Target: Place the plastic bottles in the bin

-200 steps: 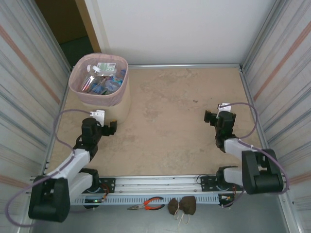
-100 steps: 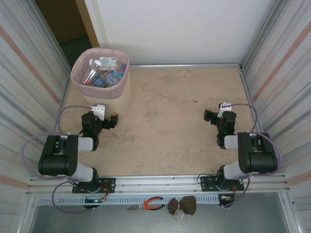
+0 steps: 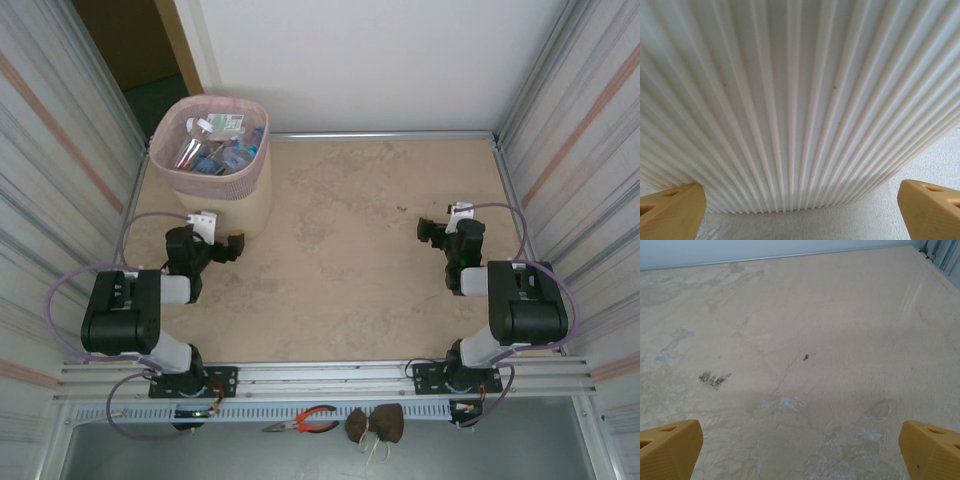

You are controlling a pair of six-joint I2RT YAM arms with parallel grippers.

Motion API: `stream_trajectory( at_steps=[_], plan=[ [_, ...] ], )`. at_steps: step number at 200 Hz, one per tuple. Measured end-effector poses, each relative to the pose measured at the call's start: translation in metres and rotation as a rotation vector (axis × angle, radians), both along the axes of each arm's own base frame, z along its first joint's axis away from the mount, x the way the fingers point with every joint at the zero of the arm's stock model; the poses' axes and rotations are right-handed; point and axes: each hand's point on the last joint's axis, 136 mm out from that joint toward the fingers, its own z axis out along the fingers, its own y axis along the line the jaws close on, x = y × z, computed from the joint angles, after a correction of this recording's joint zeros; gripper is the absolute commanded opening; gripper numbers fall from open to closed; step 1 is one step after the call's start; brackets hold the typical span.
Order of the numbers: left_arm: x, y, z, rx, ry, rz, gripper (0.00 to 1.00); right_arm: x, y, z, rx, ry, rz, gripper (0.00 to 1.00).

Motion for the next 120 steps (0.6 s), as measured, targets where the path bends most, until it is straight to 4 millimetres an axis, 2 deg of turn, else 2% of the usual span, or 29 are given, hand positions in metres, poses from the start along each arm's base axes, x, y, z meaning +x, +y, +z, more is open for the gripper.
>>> stream_trajectory(
  at_steps=[56, 120],
  plan=[
    [0.009, 0.013, 0.002, 0.016, 0.013, 0.080, 0.99, -0.002, 0.000, -0.005, 0.000, 0.020, -0.001, 0.99],
    [0.010, 0.013, 0.001, 0.021, 0.013, 0.096, 0.99, -0.002, 0.001, -0.006, 0.002, 0.025, 0.003, 0.99]
  ],
)
